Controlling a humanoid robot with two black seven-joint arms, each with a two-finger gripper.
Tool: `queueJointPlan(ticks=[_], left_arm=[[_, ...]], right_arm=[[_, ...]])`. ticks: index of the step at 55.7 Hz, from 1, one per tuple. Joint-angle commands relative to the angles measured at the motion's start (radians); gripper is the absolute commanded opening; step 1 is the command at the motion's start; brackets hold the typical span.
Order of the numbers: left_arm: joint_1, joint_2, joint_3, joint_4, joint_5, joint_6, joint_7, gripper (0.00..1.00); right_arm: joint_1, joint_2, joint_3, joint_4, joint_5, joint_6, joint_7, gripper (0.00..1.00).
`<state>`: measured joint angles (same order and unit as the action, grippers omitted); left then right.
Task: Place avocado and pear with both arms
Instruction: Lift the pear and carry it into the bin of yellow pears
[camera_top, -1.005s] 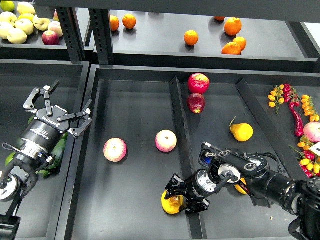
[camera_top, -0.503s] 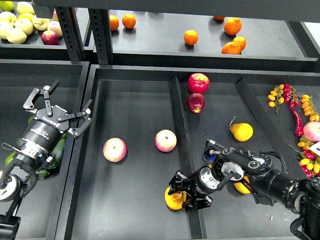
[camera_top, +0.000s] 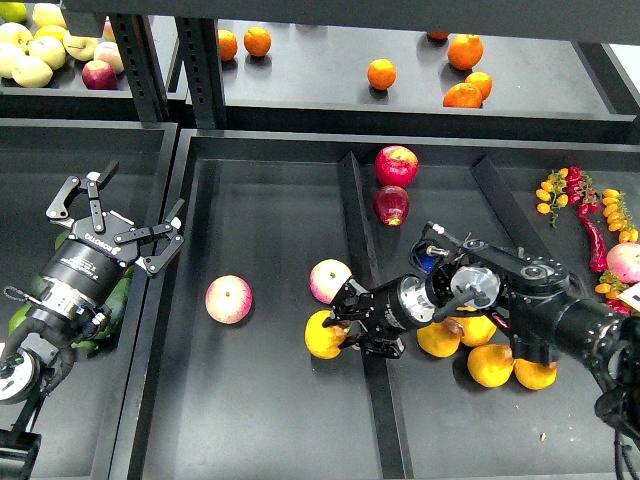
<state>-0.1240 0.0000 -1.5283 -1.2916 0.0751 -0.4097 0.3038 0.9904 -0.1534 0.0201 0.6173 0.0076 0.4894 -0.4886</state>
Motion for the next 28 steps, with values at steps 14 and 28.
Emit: queueJointPlan(ticks=[14,28], left_arm=[[0.000,0.000,0.002,0.000,0.000,0.000,0.000,1.00],[0.000,0.000,0.002,-0.001,0.000,0.000,0.002,1.00]], right_arm=[[0.100,-0.250,-0.198,0.137,0.201,-0.001,0.000,0.14],[0.050,-0.275,-0.261,0.136,0.219,-0.001,0.000,0.14]])
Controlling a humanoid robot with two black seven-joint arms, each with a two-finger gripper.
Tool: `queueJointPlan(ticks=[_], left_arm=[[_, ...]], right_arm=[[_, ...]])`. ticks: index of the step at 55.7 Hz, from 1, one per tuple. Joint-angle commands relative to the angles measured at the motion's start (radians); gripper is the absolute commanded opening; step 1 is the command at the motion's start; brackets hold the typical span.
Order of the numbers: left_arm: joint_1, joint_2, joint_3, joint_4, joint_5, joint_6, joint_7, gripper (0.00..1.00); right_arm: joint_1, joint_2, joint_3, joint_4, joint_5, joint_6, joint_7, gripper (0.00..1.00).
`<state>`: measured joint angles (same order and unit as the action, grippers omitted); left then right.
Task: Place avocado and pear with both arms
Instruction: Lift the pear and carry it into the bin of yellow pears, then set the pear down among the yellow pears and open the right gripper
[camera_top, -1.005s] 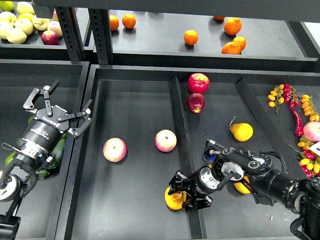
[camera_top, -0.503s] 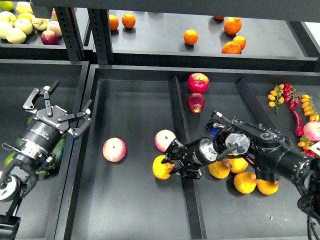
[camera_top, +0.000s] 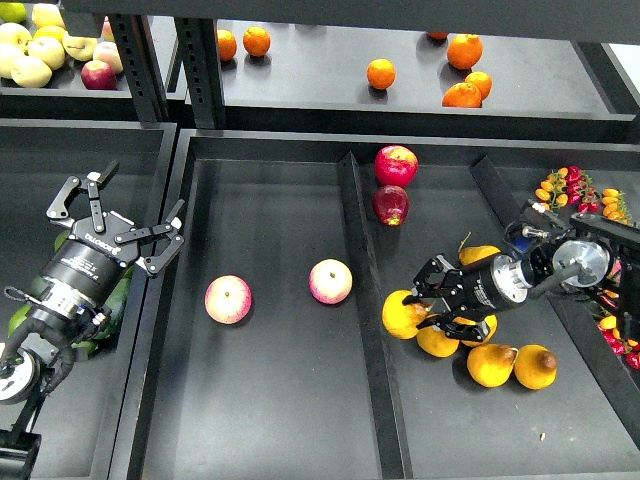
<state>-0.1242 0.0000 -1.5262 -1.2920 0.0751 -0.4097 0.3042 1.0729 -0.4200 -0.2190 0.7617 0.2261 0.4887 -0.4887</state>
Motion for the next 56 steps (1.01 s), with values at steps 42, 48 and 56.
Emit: queueJointPlan(ticks=[42,48,56], left_arm=[[0.000,0.000,0.003,-0.003,0.000,0.002,0.000,1.00],[0.000,0.000,0.003,-0.001,0.000,0.002,0.000,1.00],[0.000,0.000,0.003,-0.001,0.000,0.002,0.000,1.00]], right_arm=[[-0.176,0.012,-0.014,-0.116,-0.025,0.000,0.000,0.19],[-0.177,0.012,-0.013,-0.116,-0.025,0.000,0.000,0.24],[-0.176,0.012,-0.010,-0.116,-0.024,0.000,0.000,0.33]])
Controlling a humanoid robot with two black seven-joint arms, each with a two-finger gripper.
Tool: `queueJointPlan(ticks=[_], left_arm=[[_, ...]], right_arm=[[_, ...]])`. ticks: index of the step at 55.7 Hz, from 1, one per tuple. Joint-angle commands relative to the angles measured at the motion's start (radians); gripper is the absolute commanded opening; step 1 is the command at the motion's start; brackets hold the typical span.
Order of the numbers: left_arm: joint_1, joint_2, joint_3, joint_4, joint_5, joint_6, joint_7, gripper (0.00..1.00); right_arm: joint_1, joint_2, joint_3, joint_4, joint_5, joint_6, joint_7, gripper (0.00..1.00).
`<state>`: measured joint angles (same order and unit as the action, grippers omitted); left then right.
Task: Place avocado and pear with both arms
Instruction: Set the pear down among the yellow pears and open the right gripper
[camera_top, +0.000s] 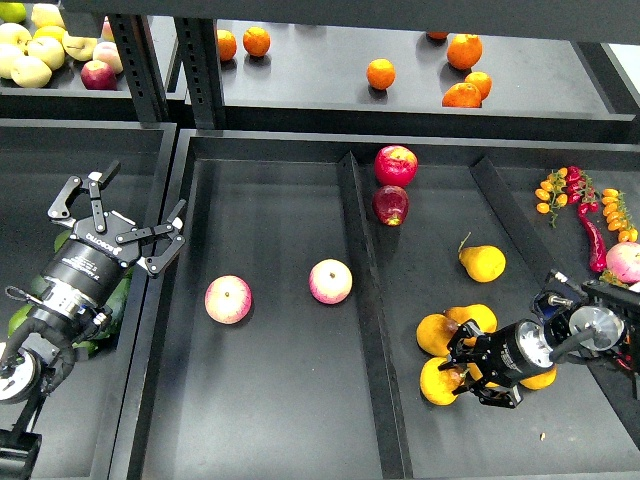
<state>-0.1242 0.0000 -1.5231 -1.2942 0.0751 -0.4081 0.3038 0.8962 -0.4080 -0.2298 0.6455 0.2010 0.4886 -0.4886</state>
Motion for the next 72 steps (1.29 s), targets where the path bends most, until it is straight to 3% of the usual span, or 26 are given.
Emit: queueJointPlan(ticks=[1,30,42,54,56,57,72], left_arm=[[0.000,0.000,0.000,0.001,0.000,0.000,0.000,1.00],[0.001,0.000,-0.002,0.003,0.000,0.006,-0.002,1.00],[0.000,0.000,0.000,0.001,0.000,0.011,-0.002,1.00],[0.011,0.000,-0.008,0.000,0.000,0.012,-0.002,1.00],[0.017,0.000,-0.011,0.000,0.000,0.012,-0.002,1.00],[0.021,0.000,-0.011,0.001,0.000,0.012,-0.002,1.00],[0.029,0.000,-0.012,0.003,0.002,0.014,-0.002,1.00]], right_arm=[[0.001,0.001,0.001,0.000,0.000,0.000,0.000,0.34],[0.027,-0.012,0.004,0.008,-0.038,0.000,0.000,0.71],[0.043,-0.031,0.076,0.013,-0.037,0.000,0.000,0.99],[0.043,-0.095,0.263,0.014,-0.029,0.000,0.000,0.99],[0.038,-0.097,0.325,0.013,-0.028,0.000,0.000,0.99],[-0.017,-0.088,0.528,0.007,-0.028,0.000,0.000,1.00],[-0.134,-0.069,0.794,0.008,-0.026,0.000,0.000,1.00]])
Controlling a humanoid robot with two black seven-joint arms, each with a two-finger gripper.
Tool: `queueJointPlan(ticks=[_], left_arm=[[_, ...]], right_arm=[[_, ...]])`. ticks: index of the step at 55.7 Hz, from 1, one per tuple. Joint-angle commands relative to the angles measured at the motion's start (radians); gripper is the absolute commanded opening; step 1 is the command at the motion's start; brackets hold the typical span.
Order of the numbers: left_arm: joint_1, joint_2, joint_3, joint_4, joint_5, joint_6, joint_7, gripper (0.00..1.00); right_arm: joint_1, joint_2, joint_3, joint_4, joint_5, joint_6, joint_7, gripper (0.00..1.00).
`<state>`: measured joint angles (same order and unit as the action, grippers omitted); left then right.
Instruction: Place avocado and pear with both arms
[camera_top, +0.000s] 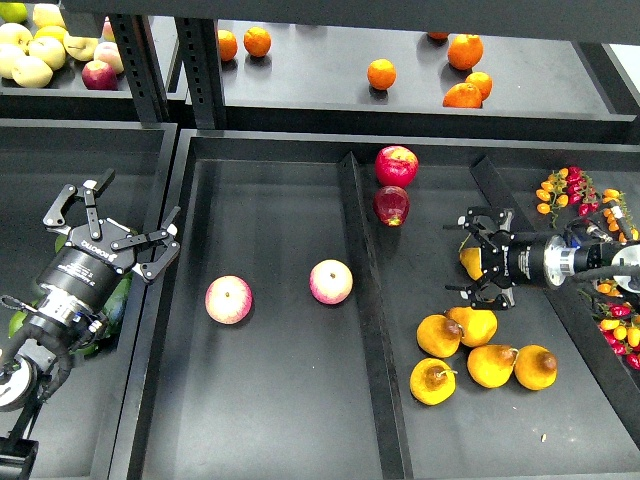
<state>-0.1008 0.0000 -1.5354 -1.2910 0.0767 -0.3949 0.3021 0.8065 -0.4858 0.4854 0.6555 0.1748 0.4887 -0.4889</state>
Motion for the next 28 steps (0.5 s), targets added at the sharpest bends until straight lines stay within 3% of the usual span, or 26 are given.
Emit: queueJointPlan(ticks=[1,15,28], left_arm=[[0.007,0.000,0.000,-0.001,0.000,0.001,0.000,1.00],[0.010,0.000,0.001,-0.001,0.000,0.001,-0.001,1.00],[0.012,0.000,0.001,-0.004,0.000,0.001,-0.003,1.00]], right_arm=[[-0.053,0.010,0.094,-0.002,0.000,0.000,0.000,1.00],[-0.145,0.116,0.285,-0.007,-0.001,0.000,0.000,1.00],[-0.202,0.311,0.536,-0.010,-0.006,0.000,0.000,1.00]])
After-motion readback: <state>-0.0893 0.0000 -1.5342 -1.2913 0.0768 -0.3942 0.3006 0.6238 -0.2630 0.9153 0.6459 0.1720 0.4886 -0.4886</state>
